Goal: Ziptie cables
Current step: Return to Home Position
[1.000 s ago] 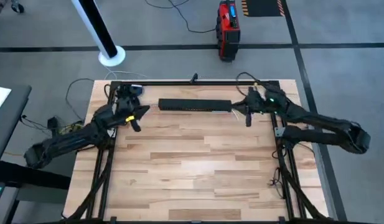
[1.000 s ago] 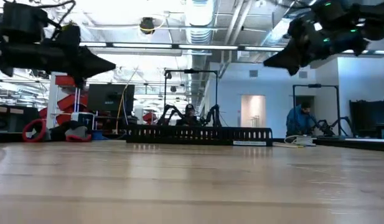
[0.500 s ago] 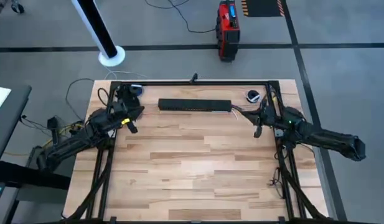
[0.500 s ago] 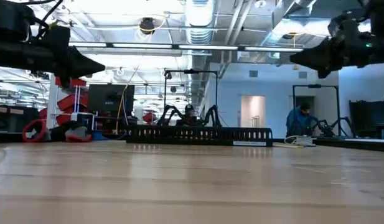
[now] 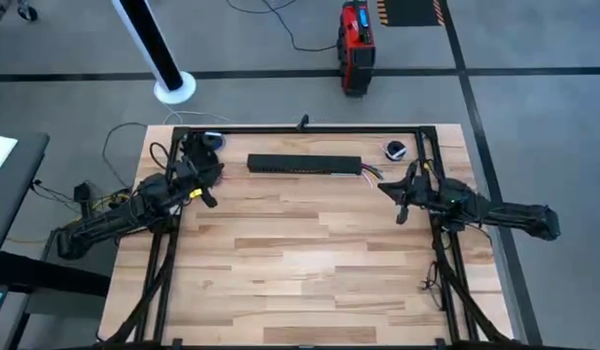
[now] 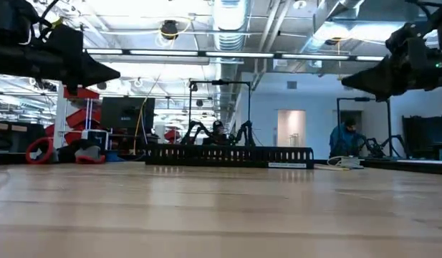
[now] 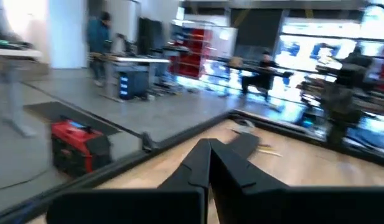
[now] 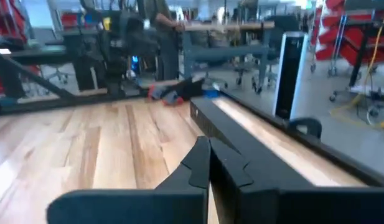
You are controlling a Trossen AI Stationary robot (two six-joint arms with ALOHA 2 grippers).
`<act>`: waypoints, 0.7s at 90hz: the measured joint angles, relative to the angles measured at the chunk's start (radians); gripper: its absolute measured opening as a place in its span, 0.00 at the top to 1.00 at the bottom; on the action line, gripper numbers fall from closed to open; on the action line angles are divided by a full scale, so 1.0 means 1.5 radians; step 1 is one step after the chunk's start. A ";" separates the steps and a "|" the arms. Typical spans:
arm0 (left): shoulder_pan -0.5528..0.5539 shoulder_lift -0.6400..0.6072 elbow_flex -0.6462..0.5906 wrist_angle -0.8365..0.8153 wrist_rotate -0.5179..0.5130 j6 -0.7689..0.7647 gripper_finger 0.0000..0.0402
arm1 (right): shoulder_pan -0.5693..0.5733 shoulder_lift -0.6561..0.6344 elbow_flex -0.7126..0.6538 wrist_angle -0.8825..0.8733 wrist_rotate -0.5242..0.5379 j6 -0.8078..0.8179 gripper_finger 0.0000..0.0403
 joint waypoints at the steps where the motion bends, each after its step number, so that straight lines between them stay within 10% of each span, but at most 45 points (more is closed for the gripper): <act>1: 0.000 0.000 0.000 0.000 -0.002 0.000 1.00 | 0.000 0.003 0.000 0.000 0.000 0.000 1.00; 63: -0.006 0.000 -0.001 -0.001 -0.010 0.007 1.00 | 0.056 -0.012 0.014 -0.035 0.027 -0.028 1.00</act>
